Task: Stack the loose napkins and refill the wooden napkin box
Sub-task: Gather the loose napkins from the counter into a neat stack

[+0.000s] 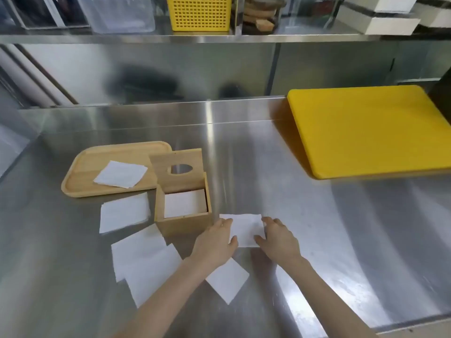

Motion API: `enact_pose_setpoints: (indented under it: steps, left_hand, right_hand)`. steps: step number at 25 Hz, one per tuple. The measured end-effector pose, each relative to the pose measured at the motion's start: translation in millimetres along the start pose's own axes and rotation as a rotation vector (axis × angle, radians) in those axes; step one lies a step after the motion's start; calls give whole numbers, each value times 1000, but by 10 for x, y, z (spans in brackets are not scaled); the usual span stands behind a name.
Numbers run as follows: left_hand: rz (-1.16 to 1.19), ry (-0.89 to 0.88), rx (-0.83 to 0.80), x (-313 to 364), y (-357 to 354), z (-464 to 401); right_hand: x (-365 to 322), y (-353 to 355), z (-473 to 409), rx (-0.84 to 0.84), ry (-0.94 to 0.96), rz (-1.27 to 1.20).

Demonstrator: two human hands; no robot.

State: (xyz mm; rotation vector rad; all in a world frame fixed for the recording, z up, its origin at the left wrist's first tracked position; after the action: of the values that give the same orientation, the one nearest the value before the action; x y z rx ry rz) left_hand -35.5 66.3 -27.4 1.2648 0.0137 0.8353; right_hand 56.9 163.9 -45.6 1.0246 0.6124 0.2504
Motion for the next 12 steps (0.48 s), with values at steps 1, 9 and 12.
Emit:
enact_pose_setpoints:
  steps: [1, 9, 12]
  left_hand:
    - [-30, 29, -17, -26, -41, -30]
    - [-138, 132, 42, -182, -294, -98]
    - [-123, 98, 91, -141, -287, -111]
  right_hand:
    - [24, -17, -30, -4, -29, 2]
    - [32, -199, -171, 10, -59, -28]
    - [17, -214, -150, 53, -42, -192]
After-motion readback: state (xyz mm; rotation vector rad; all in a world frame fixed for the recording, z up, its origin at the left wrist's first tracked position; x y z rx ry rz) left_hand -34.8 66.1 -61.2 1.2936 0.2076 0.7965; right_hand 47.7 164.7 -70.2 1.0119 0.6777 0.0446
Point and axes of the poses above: each hand's wrist, its own z-axis away from the middle knuckle, its own y-axis out of the back of the hand, x = y × z, the point moved 8 cm from there along -z, towards the middle knuckle
